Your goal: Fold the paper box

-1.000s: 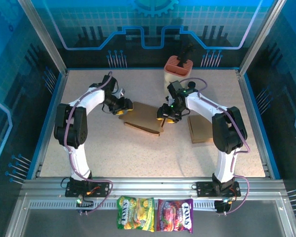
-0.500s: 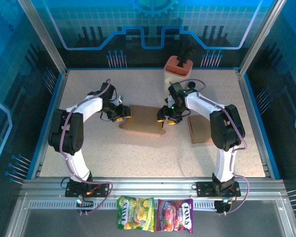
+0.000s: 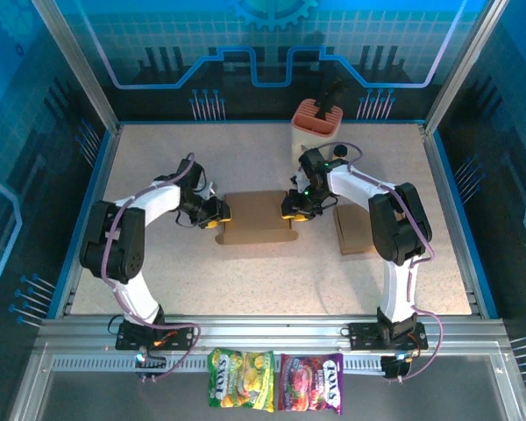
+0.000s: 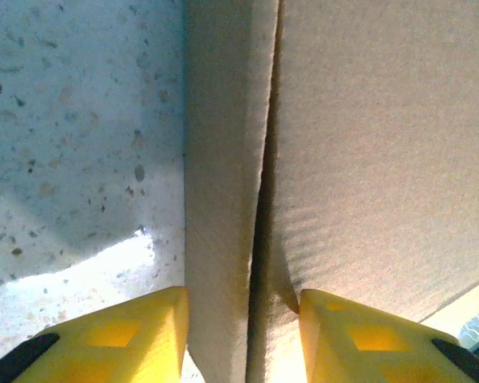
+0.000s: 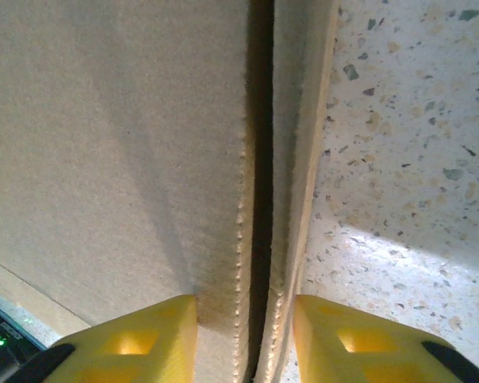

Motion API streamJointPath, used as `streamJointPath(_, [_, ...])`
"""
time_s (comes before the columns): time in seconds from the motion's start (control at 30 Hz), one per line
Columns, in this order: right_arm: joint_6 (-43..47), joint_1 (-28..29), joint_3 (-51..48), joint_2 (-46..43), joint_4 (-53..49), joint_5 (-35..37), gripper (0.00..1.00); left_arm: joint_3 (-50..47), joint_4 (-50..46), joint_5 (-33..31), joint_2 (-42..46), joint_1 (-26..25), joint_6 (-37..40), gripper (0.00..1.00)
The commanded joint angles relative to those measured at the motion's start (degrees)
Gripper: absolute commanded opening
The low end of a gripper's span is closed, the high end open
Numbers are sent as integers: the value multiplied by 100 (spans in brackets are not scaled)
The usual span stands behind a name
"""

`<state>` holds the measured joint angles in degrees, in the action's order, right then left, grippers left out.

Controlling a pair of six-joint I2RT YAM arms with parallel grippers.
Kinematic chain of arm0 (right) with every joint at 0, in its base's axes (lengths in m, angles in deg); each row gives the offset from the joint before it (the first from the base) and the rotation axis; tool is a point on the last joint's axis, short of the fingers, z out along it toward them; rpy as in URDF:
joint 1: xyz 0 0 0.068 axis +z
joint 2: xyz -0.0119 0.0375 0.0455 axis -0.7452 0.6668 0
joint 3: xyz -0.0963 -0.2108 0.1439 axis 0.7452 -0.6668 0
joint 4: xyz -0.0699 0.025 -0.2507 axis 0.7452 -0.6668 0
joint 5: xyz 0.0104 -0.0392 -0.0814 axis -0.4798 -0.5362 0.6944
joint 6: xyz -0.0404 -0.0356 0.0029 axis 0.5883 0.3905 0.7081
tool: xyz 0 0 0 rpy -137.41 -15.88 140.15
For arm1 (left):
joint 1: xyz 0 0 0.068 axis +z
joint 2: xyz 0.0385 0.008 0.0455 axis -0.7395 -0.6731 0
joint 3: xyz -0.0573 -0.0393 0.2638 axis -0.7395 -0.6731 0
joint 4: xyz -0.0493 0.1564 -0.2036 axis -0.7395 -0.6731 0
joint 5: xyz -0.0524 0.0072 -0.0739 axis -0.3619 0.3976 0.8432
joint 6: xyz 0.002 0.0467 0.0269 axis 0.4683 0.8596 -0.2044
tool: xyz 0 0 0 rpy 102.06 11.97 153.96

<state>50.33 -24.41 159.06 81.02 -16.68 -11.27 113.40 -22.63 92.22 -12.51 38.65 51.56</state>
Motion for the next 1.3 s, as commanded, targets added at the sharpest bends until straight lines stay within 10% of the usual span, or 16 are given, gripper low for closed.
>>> streamJointPath(0.0, [147, -75, -88, 154, -7, -80, 35, -187, 142, 212, 261, -19, -145, 39])
streamJointPath(0.43, [307, -65, -287, 67, 63, -46, 31, -550, 389, 324, 384, -30, -291, 33])
streamJointPath(1.27, [423, -218, -1044, -738, 634, -121, 59, -738, 552, 500, 473, -23, -333, 13])
